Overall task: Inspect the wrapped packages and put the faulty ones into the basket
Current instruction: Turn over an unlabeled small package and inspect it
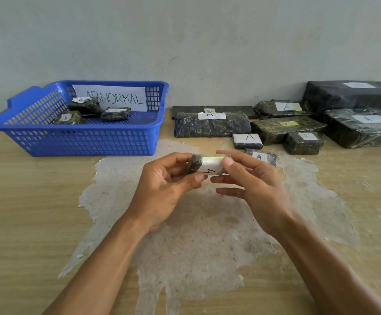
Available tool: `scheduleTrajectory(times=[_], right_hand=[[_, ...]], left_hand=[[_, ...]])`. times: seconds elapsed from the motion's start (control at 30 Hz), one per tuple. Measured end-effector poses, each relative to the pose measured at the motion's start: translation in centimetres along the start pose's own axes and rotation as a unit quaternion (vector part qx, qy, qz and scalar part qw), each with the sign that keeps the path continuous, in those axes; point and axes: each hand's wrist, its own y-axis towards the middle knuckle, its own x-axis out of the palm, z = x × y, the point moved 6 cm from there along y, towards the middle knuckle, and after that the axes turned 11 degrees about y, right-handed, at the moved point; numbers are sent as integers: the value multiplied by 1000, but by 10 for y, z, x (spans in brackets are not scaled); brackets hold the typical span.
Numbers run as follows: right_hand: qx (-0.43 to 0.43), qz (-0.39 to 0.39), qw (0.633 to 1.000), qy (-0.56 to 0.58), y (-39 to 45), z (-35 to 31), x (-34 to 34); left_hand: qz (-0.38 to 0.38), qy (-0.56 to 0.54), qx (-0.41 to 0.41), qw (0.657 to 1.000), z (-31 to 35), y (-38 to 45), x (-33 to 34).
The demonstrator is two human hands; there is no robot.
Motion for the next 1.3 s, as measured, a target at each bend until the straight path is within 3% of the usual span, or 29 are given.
scheduleTrajectory(times=[0.27, 0.5, 0.67, 0.87, 1.03, 1.3], right_hand=[[-17, 40, 999, -3, 0, -3, -4], [-15, 19, 999, -27, -1, -1, 0], [-29, 24, 998, -52, -2, -5, 0], [-32, 47, 995, -83, -4, -7, -1], [-26, 56, 995, -75, -2, -3, -3], [-11, 54, 998, -24, 1, 0, -7]], left_hand=[[-21, 38, -31, 999, -3, -2, 1], [15, 51, -39, 998, -7, 3, -3], [-13, 56, -53, 997, -5, -1, 2], [-21, 201, 14, 979, -2, -2, 1], [-33, 195, 11, 980, -6, -2, 4], [17, 160, 1, 987, -3, -1, -5]])
